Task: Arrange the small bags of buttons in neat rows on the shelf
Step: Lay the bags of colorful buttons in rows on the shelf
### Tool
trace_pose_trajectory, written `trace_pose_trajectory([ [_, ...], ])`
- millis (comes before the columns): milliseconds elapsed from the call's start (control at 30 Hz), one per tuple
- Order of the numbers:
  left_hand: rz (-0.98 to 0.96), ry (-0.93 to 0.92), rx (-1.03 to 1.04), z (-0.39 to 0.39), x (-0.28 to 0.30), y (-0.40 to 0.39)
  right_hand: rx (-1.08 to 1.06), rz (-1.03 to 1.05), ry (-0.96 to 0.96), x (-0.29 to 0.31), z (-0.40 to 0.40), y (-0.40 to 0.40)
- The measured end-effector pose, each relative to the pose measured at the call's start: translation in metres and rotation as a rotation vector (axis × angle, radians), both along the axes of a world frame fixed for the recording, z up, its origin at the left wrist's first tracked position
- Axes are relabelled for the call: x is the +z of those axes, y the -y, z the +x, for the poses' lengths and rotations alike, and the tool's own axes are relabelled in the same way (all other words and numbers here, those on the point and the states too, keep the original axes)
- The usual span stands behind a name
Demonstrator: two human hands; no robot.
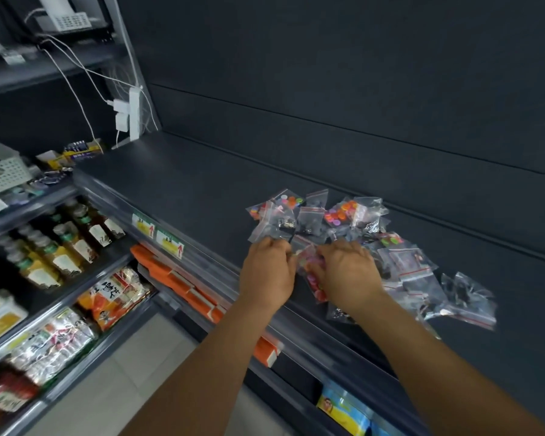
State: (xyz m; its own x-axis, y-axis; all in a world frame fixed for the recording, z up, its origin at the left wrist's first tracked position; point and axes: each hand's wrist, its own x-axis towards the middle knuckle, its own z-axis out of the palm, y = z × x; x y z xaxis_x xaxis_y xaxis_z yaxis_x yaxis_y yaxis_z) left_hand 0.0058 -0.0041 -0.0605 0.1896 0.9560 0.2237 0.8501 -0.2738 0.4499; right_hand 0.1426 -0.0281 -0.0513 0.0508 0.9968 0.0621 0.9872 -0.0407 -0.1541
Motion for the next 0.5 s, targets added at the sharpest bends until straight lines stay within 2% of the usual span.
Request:
trace_pose_trajectory([
  [67, -0.039, 0.042, 0.010, 0.000, 0.001, -0.004, -0.097, -0.041, -0.046, 0.002, -0.006, -0.003],
  [200, -0.248, 0.141, 0.048, -0.001, 0.005, -0.011, -0.229, -0.114, -0.193, 0.009, -0.010, -0.007],
  [267, -0.300, 0.170, 0.019, -0.002, 0.006, -0.013, -0.249, -0.103, -0.195, 0.009, -0.011, -0.006],
  [367, -0.319, 0.215, -0.035, -0.005, 0.008, -0.012, -0.256, 0.004, -0.172, 0.009, -0.014, -0.003],
  [500, -0.238, 0.392, -0.097, -0.011, 0.019, -0.012, -0.302, 0.225, -0.425, 0.013, -0.012, 0.008],
])
